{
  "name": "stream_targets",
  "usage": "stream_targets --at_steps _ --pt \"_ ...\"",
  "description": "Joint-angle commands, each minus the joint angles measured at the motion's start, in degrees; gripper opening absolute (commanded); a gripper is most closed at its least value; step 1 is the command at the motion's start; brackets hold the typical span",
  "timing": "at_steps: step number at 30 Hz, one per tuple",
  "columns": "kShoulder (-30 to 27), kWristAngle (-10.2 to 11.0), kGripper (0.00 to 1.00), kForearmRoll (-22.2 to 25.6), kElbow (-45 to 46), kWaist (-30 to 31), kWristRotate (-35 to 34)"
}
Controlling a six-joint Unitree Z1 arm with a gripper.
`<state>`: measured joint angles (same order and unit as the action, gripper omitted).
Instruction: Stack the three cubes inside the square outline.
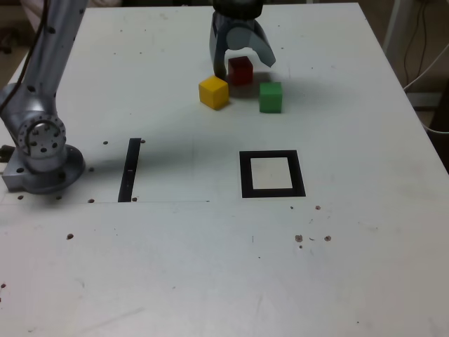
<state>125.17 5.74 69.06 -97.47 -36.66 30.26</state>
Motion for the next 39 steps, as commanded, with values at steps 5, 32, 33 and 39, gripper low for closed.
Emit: stream_targets --at_steps 5,32,33,39 --pt "0.85 0.2 0.85 -1.05 0.21 -0.13 -1.49" --pt "-0.82 -0.78 0.26 -2.18 1.04 -0.5 -1.19" --pt "-1.05 -0.92 0.25 -2.07 1.05 -0.47 -1.18" --pt "-1.36 -1.74 0.21 -2.82 1.67 0.17 -1.24"
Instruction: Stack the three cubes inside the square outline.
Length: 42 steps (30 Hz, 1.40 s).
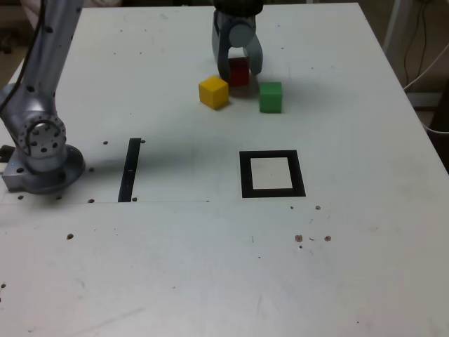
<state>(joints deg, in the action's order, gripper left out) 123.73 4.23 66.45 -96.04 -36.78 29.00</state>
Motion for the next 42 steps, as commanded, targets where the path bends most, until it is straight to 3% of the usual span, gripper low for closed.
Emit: stream_targets --at_steps 1,11,19,32,38,42 --pt "0.19 -0.4 0.2 -0.34 0.36 0.42 0.01" --pt "0.97 -0.89 0.18 0.12 0.18 0.67 0.0" --pt "-1.87 0.55 0.18 -0.23 -3.56 1.51 0.0" --pt "-10.32 1.88 0.18 6.82 -7.55 8.47 -0.92" --pt "-13.69 3.43 0.18 11.87 -6.46 14.93 -5.91" --pt "-14.23 2.69 0.19 14.87 -4.54 18.93 -9.5"
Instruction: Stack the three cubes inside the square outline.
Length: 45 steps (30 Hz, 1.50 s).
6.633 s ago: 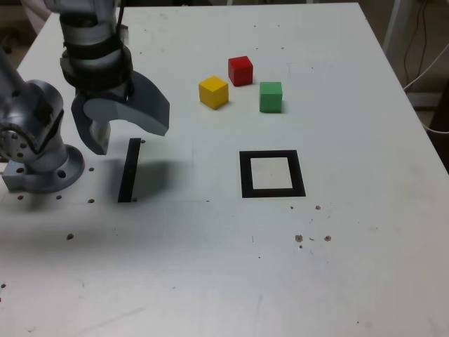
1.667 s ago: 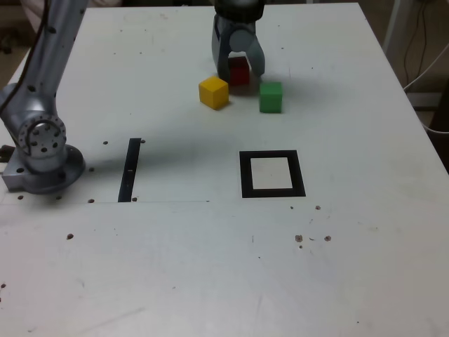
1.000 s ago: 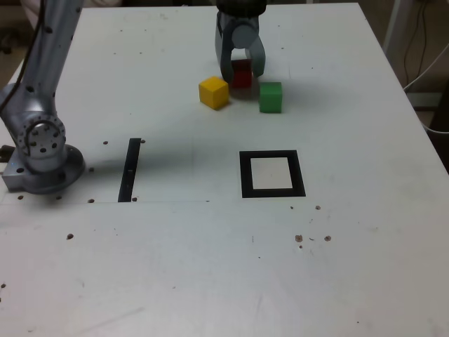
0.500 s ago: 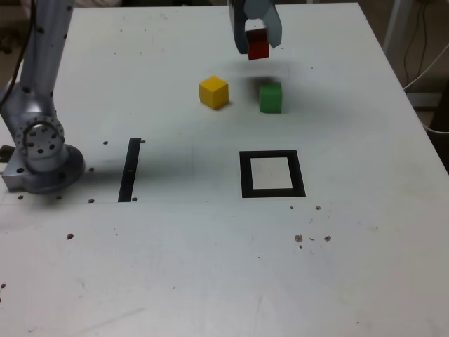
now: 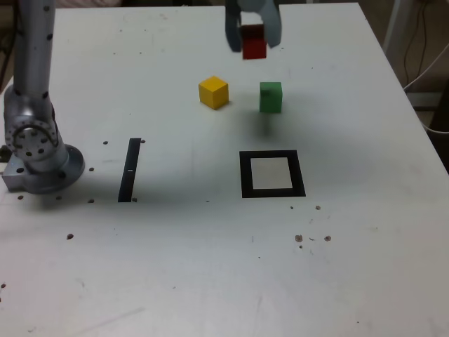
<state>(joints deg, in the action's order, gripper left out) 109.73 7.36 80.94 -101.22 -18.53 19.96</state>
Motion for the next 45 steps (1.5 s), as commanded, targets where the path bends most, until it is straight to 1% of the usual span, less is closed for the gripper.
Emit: stream_targets --at_steps 1,5,10,16,21,28,32,36,39,45 --pt "-0.35 -0.77 0.2 0.87 1.37 1.58 -1.14" --pt "-2.01 -1.7 0.2 1.19 5.35 5.7 -4.28" --pt "-4.17 -2.19 0.2 -0.78 9.49 11.46 -9.11" --pt "-4.01 -2.86 0.2 -2.11 10.9 18.95 -15.01" --pt "-3.69 -4.46 0.2 -4.62 12.59 23.12 -18.76" --pt "-1.77 -6.85 0.2 -8.51 15.03 24.06 -20.63" --pt "-0.09 -7.54 0.2 -10.53 15.78 24.06 -20.82" --pt "1.78 -7.43 0.2 -11.37 16.01 24.06 -20.93" --pt "2.69 -6.92 0.2 -12.06 15.93 24.06 -20.93" --pt "3.4 -6.3 0.2 -12.97 15.51 24.06 -20.91"
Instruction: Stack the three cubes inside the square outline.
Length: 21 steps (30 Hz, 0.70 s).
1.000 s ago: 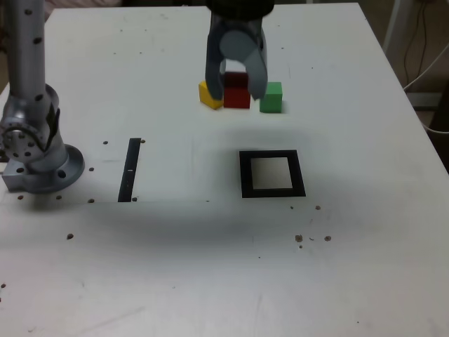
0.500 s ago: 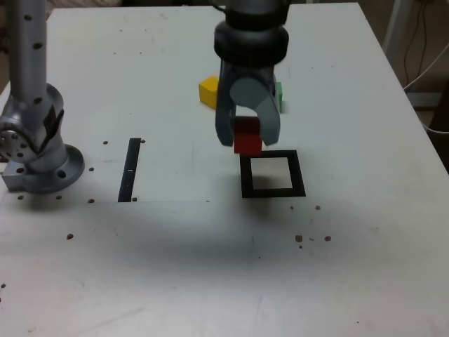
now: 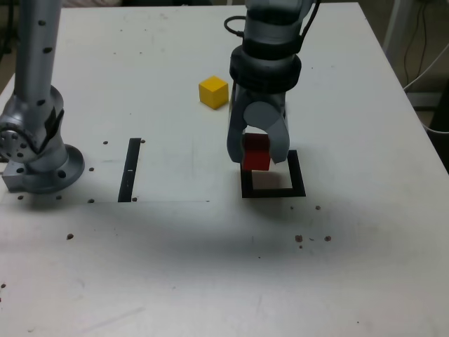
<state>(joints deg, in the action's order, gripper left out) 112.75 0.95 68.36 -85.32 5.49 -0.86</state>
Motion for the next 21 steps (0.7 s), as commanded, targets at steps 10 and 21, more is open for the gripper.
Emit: stream_targets --at_steps 10,21 --pt "1.69 0.6 0.21 -1.81 -0.36 -0.05 0.05" --pt "3.23 0.29 0.21 -4.65 1.14 -0.85 0.44"
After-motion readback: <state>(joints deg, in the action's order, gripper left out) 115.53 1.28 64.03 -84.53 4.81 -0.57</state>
